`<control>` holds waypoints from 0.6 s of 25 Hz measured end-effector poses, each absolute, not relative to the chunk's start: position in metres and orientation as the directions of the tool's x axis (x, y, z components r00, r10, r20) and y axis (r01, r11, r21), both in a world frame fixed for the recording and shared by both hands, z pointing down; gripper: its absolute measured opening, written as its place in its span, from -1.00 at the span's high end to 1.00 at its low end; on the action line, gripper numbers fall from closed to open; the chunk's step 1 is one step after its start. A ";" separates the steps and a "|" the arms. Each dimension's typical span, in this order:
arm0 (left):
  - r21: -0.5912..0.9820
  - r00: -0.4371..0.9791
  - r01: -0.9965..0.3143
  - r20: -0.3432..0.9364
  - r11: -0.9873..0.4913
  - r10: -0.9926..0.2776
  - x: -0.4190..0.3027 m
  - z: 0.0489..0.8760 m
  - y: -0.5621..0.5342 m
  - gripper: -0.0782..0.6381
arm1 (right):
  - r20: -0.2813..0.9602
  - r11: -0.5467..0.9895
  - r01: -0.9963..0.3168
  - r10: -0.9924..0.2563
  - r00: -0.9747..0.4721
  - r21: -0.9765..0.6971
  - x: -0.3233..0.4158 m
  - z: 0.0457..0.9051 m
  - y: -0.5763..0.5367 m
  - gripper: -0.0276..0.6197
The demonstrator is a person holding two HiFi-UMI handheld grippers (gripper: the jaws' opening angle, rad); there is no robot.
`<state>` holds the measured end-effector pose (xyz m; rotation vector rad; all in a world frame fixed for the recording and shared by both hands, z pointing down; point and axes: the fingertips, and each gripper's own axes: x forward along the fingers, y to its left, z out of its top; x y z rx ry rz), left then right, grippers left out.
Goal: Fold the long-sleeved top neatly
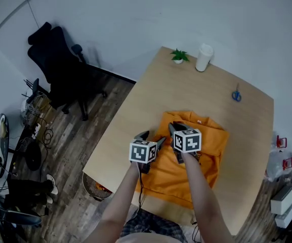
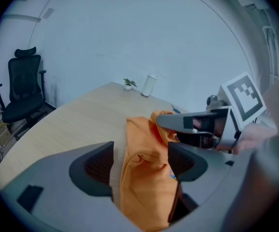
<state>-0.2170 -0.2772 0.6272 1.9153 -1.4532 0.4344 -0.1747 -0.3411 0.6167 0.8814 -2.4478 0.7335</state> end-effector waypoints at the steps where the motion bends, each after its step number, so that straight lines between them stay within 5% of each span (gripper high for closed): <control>1: 0.316 0.318 -0.938 0.630 -0.139 -0.708 -0.219 0.628 -0.276 -0.19 | 0.561 0.657 -0.678 -0.441 -0.700 -0.330 -0.176 0.621 -0.341 0.75; 9: 0.316 0.309 -0.940 0.640 -0.125 -0.704 -0.227 0.635 -0.268 -0.19 | 0.533 0.658 -0.639 -0.400 -0.746 -0.399 -0.191 0.624 -0.333 0.39; 15: 0.312 0.305 -0.942 0.636 -0.126 -0.709 -0.228 0.631 -0.268 -0.19 | 0.459 0.614 -0.660 -0.480 -0.748 -0.433 -0.168 0.601 -0.336 0.26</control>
